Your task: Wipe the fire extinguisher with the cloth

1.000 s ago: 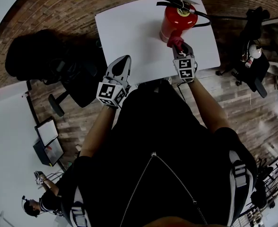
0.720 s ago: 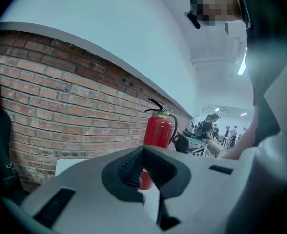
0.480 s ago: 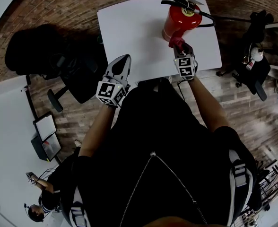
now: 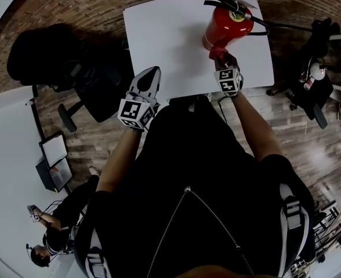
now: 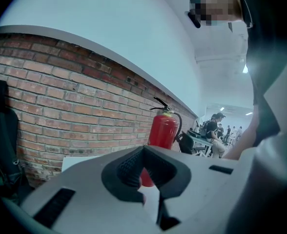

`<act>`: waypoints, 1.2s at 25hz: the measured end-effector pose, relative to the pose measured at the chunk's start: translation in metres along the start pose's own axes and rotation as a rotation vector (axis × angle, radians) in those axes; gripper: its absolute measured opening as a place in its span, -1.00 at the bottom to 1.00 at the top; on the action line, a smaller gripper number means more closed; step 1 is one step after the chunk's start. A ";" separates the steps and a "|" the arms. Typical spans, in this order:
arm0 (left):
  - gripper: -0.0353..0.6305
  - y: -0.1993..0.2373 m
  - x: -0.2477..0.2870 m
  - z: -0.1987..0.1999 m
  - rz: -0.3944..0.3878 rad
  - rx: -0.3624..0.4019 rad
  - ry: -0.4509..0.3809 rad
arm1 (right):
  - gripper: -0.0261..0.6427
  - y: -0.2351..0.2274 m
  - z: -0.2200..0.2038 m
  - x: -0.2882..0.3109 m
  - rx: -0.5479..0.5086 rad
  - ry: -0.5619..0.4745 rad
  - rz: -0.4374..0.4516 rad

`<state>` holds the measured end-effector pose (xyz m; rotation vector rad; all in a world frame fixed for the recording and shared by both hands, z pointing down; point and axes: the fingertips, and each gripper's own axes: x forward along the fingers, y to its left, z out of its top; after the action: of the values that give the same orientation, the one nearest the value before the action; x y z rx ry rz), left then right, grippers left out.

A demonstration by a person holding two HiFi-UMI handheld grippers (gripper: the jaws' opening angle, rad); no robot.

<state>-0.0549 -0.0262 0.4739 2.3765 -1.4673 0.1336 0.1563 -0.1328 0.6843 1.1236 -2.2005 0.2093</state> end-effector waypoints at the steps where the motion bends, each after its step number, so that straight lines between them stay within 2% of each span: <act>1: -0.84 0.001 0.000 0.000 0.003 -0.001 0.000 | -0.61 0.000 -0.001 0.001 -0.005 0.001 0.001; 17: -0.84 0.000 -0.008 -0.006 0.058 -0.011 0.002 | -0.61 0.009 -0.034 0.029 -0.039 0.076 0.047; 30: -0.84 -0.010 -0.024 -0.020 0.157 -0.032 0.007 | -0.61 0.014 -0.072 0.058 -0.087 0.152 0.111</act>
<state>-0.0552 0.0045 0.4843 2.2318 -1.6400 0.1550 0.1554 -0.1329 0.7774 0.9091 -2.1173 0.2361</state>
